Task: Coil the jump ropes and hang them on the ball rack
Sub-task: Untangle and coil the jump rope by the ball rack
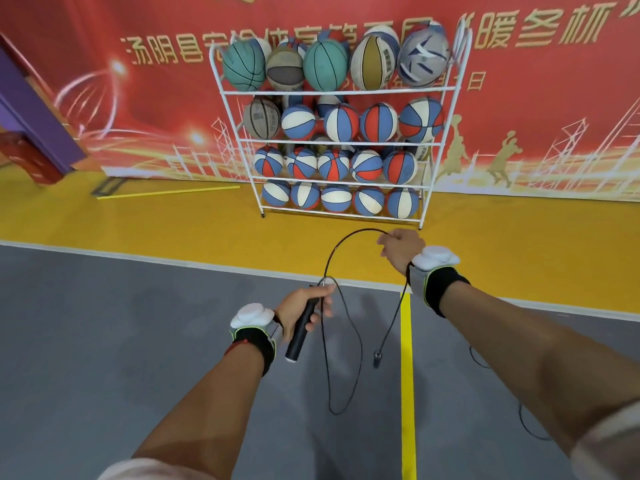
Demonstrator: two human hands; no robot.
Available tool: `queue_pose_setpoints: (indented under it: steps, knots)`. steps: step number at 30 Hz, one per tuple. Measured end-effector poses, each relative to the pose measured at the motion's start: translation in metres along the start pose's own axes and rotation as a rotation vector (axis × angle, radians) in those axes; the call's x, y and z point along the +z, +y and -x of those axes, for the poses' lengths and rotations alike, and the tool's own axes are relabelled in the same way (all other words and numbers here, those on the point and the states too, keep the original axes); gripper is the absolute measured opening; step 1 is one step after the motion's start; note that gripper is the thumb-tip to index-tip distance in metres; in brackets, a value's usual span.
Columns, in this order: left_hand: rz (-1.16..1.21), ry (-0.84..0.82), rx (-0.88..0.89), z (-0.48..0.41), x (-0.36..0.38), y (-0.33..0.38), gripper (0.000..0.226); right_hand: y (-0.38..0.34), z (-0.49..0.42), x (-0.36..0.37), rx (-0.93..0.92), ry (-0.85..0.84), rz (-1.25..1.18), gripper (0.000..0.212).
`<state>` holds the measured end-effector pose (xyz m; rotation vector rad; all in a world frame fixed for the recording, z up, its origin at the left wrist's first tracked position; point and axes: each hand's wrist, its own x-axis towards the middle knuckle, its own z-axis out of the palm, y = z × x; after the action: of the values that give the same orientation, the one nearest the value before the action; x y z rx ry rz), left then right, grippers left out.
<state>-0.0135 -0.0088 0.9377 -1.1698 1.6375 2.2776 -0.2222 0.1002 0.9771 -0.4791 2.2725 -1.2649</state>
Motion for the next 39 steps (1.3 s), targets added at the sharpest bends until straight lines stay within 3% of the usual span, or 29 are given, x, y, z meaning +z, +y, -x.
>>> queue_pose_setpoints:
  steps: [3,6,9,14,18,20,22,27,32,35,37,39]
  knots:
    - [0.210,-0.016,0.114,0.006,0.001,0.026,0.029,0.024,-0.008,0.009,0.044,-0.105,0.113,0.024]
    - [0.247,-0.074,0.161,0.014,0.005,0.052,0.027,0.044,-0.003,0.026,0.071,-0.211,0.180,0.019]
    - [0.158,-0.085,0.148,0.018,0.009,0.067,0.026,0.037,0.023,0.044,-0.036,-0.264,0.111,0.004]
    - [0.024,-0.059,0.095,0.017,0.001,0.067,0.025,0.010,0.045,0.064,-0.264,-0.393,-0.078,0.002]
    - [0.041,-0.060,0.070,0.018,-0.015,0.048,0.022,-0.004,0.049,0.061,-0.533,-0.346,0.187,0.017]
    - [0.028,-0.072,0.069,0.021,-0.022,0.039,0.021,-0.013,0.048,0.057,-0.583,-0.327,0.285,0.018]
    - [0.002,-0.091,0.044,0.024,-0.030,0.029,0.019,-0.023,0.047,0.055,-0.537,-0.269,0.189,0.017]
    - [-0.130,-0.126,-0.071,0.023,-0.042,0.005,0.016,-0.060,0.034,0.050,-0.360,-0.118,-0.319,0.008]
    - [-0.254,-0.135,-0.162,0.022,-0.053,-0.010,0.026,-0.092,0.009,0.035,-0.301,0.027,-0.513,0.008]
    - [-0.206,-0.132,-0.152,0.027,-0.056,-0.003,0.027,-0.086,-0.009,0.027,-0.367,0.103,-0.203,0.018]
    - [-0.145,-0.159,-0.089,0.033,-0.057,0.012,0.025,-0.075,-0.008,0.024,-0.410,0.059,0.076,0.025]
    - [-0.103,-0.191,-0.002,0.040,-0.055,0.033,0.025,-0.065,-0.005,0.025,-0.434,-0.007,0.187,0.025]
